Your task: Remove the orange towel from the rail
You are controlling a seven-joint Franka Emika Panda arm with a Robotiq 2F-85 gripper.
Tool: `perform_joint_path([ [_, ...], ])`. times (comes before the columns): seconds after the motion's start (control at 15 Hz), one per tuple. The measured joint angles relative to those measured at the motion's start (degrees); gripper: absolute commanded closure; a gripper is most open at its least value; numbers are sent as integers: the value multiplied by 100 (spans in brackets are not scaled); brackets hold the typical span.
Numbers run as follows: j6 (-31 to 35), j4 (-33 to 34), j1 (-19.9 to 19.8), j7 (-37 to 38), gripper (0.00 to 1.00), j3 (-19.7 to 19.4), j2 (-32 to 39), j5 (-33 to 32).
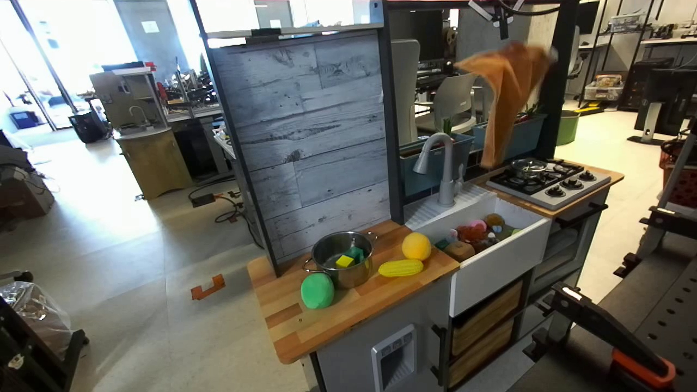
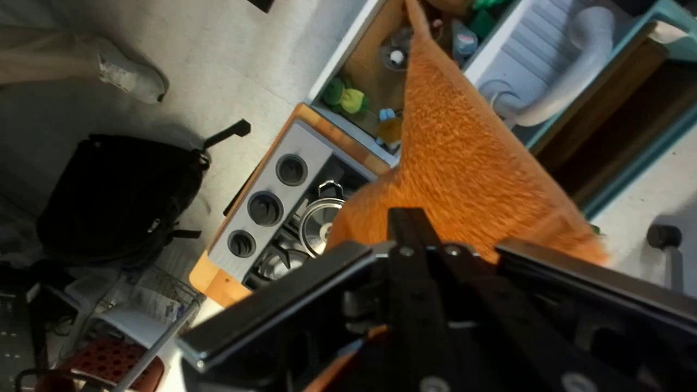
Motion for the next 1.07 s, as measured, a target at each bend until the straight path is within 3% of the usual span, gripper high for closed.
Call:
perform_joint_path([
  [0.2, -286, 7, -5, -22, 100, -1, 131, -7],
  [0.27, -346, 7, -5, -22, 74, -1, 158, -7],
  [0.33, -383, 7, -5, -18, 72, -1, 174, -7],
  [0.53, -502, 8, -5, 15, 52, -2, 196, -7],
  [0.6, -548, 9, -5, 14, 70, -2, 199, -8],
  [0.73, -661, 18, -5, -10, 55, -2, 199, -7],
  [0.8, -683, 24, -5, -12, 52, -2, 199, -7],
  [1.07, -690, 35, -5, -15, 52, -2, 199, -7],
])
